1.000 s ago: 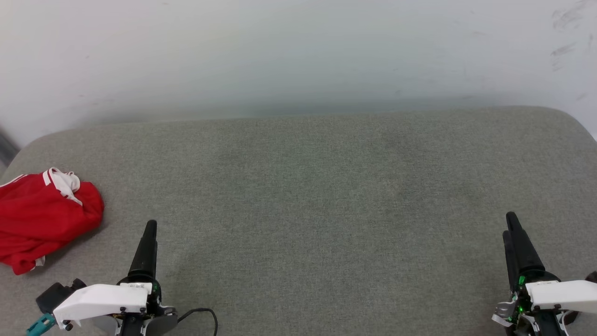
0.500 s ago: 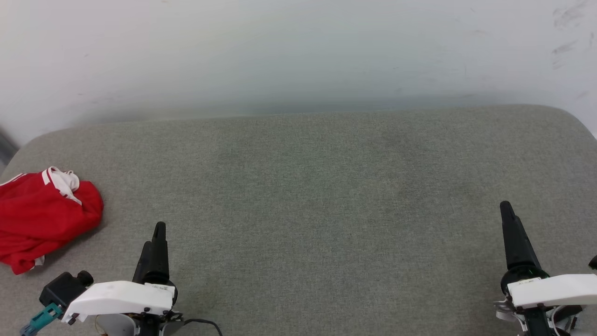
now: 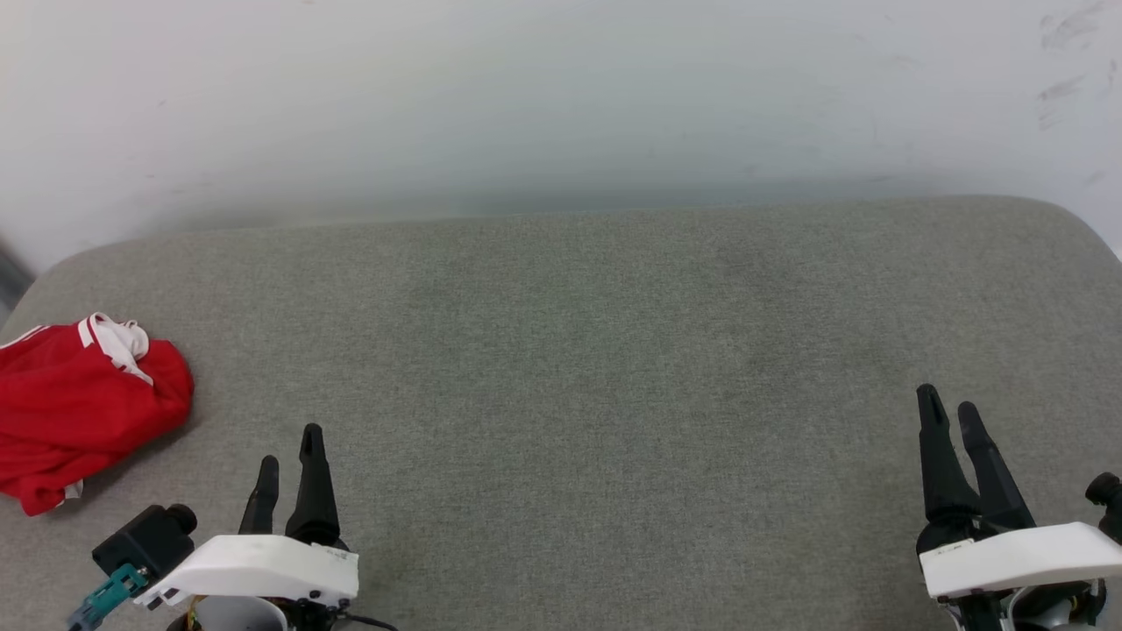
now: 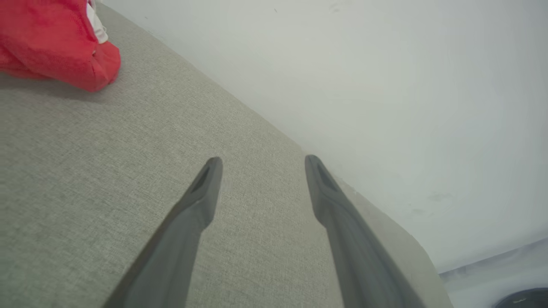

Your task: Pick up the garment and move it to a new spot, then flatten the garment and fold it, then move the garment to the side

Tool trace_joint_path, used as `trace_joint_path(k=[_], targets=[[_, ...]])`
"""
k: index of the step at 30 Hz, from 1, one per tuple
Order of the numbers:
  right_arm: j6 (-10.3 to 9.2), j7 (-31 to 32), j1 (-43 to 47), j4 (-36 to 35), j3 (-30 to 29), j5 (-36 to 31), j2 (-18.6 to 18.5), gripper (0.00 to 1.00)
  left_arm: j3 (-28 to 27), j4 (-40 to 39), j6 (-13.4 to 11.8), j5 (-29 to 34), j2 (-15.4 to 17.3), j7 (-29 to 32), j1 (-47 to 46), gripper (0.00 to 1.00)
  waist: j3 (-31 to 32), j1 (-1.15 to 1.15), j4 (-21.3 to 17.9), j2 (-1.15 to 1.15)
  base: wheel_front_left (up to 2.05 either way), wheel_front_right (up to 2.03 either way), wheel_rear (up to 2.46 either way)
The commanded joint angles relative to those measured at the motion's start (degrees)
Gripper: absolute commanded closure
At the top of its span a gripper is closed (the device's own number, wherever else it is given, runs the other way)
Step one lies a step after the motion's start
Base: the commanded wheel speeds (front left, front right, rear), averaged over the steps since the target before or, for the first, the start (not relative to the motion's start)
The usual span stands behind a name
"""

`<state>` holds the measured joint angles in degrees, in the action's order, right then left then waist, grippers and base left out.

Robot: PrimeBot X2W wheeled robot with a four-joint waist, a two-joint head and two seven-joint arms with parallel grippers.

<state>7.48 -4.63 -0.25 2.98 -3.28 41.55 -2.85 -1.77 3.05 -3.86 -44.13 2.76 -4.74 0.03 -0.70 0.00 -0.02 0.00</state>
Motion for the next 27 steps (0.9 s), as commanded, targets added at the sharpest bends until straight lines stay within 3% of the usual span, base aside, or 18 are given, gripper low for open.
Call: trace_joint_path(k=[1, 15, 27], targets=[[0.01, -0.7, 0.0, -1.3, 0.2, -2.7, -0.1, 0.0, 0.6, -1.2, -0.5, 2.7, 0.3, -0.7, 0.3, 0.0, 0.0, 0.0, 0.0, 0.0, 0.0, 0.0, 0.0], [0.01, -3.1, 1.9, -1.8, 0.5, -12.9, -0.1, 0.0, 3.3, -2.5, -2.5, 12.8, 1.2, -3.1, 2.4, 0.0, 0.3, 0.0, 0.0, 0.0, 0.0, 0.0, 0.0], [0.01, -5.0, 3.0, -3.0, 1.1, -20.2, -0.1, 0.0, 4.8, -3.4, -2.2, 19.5, 1.5, -4.8, 3.5, 0.0, 0.4, 0.0, 0.1, 0.0, 0.0, 0.0, 0.0]])
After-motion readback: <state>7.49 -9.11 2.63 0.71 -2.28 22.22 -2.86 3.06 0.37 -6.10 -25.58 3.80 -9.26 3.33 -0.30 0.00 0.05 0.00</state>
